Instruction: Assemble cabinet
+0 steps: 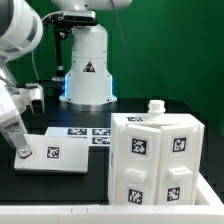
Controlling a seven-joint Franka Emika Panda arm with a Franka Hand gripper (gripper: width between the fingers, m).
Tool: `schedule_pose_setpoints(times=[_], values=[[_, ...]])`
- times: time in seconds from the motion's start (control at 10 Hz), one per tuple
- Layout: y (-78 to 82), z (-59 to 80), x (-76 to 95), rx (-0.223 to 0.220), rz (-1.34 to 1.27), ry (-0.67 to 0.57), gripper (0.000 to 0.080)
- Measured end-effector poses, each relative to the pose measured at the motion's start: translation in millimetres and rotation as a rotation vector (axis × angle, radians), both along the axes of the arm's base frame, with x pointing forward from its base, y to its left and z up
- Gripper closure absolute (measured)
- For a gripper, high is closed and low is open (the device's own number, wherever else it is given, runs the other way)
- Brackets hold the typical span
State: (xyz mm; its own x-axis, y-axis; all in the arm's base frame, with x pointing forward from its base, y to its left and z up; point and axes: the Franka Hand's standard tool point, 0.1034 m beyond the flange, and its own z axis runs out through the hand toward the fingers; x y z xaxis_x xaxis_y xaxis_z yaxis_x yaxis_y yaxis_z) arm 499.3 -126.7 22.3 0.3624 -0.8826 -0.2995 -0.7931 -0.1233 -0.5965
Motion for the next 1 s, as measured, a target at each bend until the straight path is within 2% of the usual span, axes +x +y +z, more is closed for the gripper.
schedule_pose_setpoints(times=[0.3, 0.4, 0.5, 0.6, 0.7, 0.8, 1.0], values=[[0.4, -1.4, 0.3, -0.019, 0.008, -0.014, 0.0512], [0.1, -1.8, -0.1, -0.019, 0.008, -0.013, 0.0453], [0.1, -1.9, -0.2, -0.019, 0.008, -0.013, 0.0269], [0.1, -0.7, 1.1, -0.017, 0.008, -0.017, 0.0269], [0.0, 2.1, 3.6, -0.017, 0.009, -0.024, 0.0091], [-0.3, 3.4, 4.7, -0.017, 0.009, -0.027, 0.0028], [-4.7, 4.7, 2.9, 0.001, -0.001, -0.018, 0.0005]])
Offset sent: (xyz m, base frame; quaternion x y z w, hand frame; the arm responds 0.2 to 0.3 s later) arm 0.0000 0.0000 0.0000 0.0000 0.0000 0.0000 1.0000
